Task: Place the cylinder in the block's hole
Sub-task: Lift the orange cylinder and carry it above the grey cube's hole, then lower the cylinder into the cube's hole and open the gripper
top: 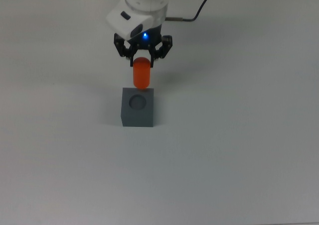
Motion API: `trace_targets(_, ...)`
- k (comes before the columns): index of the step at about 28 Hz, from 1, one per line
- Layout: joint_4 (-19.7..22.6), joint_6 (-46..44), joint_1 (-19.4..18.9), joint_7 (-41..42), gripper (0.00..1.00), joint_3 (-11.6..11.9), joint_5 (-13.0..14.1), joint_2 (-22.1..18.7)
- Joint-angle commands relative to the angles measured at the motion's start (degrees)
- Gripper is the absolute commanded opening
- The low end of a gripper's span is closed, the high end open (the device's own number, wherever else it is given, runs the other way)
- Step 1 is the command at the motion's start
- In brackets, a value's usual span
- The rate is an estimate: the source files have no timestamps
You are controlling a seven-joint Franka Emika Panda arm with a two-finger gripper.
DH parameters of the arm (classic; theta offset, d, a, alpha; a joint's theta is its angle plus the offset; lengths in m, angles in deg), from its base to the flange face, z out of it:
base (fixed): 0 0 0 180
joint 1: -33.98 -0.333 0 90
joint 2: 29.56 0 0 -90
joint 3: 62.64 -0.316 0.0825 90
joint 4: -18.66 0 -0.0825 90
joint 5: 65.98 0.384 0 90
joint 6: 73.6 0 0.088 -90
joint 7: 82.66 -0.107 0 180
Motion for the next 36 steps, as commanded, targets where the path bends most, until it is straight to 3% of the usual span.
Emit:
trace_targets(1, -7.36, -1.78, -0.23, -0.42, 0.35, 1.10, -0.50, 5.73)
trace_targets(16, -9.03, -0.90, -0.23, -0.34, 0.37, 1.10, -1.03, 8.37)
trace_targets(24, -9.12, -0.81, -0.06, 0.01, 0.57, 1.10, -1.29, 8.99)
trace_targets(26, -9.03, -0.81, -0.14, 0.02, 0.72, 1.10, -1.29, 8.99)
trace_targets(28, -9.03, -0.81, -0.14, -0.25, 1.00, 1.10, -1.29, 8.99)
trace_targets(36, -9.03, -1.69, -0.14, -0.42, 1.00, 1.19, -2.17, 7.06)
